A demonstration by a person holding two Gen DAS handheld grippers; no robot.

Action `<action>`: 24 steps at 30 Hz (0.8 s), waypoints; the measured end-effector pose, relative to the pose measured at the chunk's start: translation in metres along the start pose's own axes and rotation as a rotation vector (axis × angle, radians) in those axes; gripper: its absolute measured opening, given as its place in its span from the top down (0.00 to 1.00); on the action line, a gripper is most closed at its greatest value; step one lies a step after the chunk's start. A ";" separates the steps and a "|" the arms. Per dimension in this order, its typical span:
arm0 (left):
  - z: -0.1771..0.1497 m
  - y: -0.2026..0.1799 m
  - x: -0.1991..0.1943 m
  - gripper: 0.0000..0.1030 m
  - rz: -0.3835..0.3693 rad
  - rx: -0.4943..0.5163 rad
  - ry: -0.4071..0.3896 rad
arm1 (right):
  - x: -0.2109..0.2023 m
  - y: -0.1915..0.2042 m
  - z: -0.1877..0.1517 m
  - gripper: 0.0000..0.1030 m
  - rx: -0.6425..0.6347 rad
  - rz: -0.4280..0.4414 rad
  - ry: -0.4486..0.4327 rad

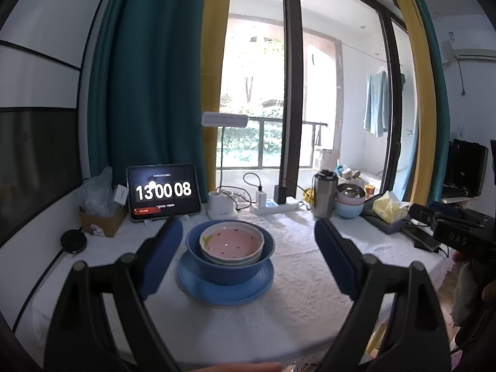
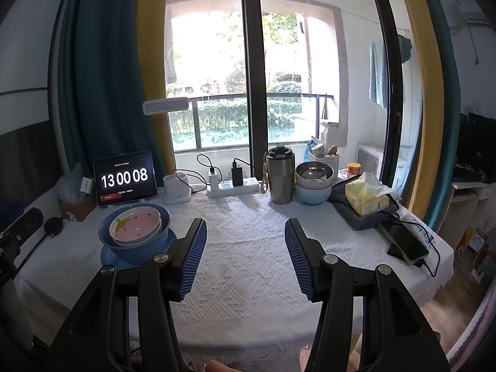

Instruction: Organize plates and bowls

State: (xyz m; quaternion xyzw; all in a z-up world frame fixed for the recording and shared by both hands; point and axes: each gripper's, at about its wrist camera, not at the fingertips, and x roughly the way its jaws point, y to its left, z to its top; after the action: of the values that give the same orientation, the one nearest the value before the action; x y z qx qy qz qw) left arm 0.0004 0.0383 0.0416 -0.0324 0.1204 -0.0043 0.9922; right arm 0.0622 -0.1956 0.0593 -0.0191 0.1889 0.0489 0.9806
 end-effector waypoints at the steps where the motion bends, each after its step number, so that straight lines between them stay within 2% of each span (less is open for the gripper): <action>1: 0.000 0.000 0.000 0.14 -0.001 0.001 0.000 | 0.000 0.000 0.000 0.46 -0.001 -0.001 0.000; 24: 0.000 0.000 0.000 0.14 -0.001 0.000 0.001 | 0.001 0.001 -0.001 0.46 0.001 0.001 0.003</action>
State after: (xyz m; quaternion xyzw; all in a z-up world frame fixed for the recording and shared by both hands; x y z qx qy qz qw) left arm 0.0002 0.0385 0.0416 -0.0323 0.1210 -0.0047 0.9921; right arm 0.0627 -0.1942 0.0582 -0.0185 0.1904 0.0491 0.9803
